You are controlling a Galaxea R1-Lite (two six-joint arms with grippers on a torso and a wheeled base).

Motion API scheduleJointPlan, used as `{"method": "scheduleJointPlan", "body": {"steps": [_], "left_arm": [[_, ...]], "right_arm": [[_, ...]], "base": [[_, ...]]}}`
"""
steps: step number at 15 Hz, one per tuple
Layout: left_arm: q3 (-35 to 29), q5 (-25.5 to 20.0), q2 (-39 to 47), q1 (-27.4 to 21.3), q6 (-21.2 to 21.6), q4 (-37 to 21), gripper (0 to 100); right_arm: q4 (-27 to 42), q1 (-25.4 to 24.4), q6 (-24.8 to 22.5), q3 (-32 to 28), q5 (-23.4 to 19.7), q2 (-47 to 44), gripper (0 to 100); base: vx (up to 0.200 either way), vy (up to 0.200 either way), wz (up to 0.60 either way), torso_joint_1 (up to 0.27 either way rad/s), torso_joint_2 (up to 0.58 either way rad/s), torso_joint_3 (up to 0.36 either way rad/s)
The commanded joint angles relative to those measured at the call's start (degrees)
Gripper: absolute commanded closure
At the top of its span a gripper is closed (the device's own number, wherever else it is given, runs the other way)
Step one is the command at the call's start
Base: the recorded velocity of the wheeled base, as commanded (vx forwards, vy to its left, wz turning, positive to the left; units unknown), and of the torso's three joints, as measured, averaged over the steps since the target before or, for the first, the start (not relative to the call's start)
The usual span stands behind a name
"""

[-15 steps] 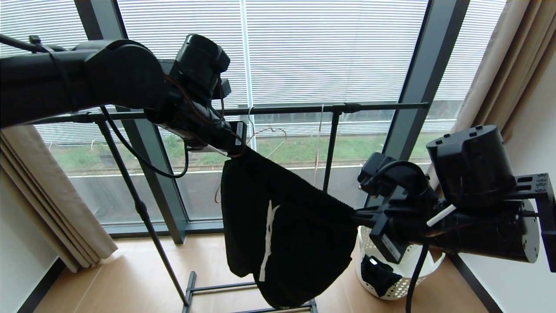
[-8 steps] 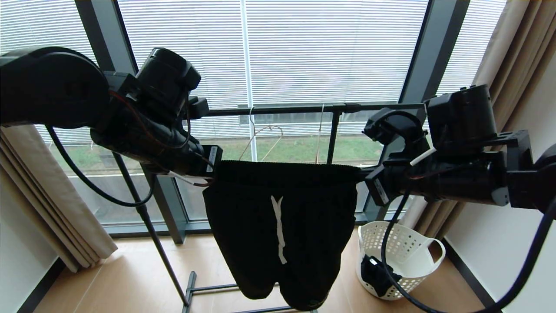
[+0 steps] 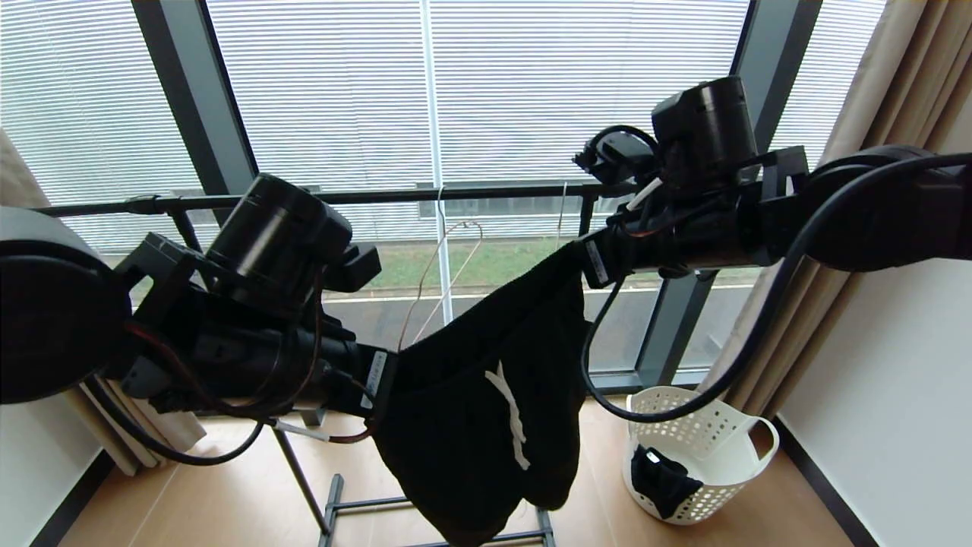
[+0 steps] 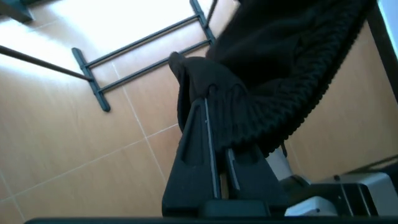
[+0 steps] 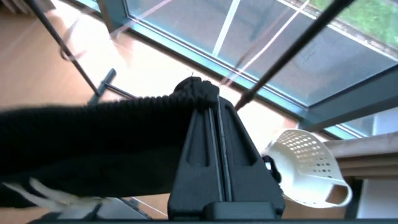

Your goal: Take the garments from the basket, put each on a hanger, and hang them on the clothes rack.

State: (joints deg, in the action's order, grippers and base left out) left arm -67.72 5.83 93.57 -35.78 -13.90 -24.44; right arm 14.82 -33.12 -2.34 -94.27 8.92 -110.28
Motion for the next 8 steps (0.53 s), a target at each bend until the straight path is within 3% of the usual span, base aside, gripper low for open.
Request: {"method": "scheduleJointPlan", "body": {"steps": [1, 3, 6, 8], "left_arm": [[3.0, -0.2, -0.9, -3.2, -1.0, 1.9, 100], [4.6, -0.5, -0.9, -6.5, -2.4, 2.9, 100], [5.1, -5.6, -0.4, -10.3, -8.0, 3.6, 100], [5.1, -8.8, -0.3, -10.9, -9.3, 4.5, 100]], "right_arm": [[5.7, -2.6, 3.8, -12.6, 0.0, -9.3, 100], [9.2, -3.8, 5.4, -20.3, 0.0, -14.2, 100], [9.2, -5.3, 7.1, -20.3, 0.7, -17.3, 100], [9.0, -5.6, 7.5, -20.3, 0.8, -17.6, 100]], "base": [[0.000, 0.000, 0.00, 0.000, 0.00, 0.000], [0.000, 0.000, 0.00, 0.000, 0.00, 0.000], [0.000, 0.000, 0.00, 0.000, 0.00, 0.000], [0.000, 0.000, 0.00, 0.000, 0.00, 0.000]]}}
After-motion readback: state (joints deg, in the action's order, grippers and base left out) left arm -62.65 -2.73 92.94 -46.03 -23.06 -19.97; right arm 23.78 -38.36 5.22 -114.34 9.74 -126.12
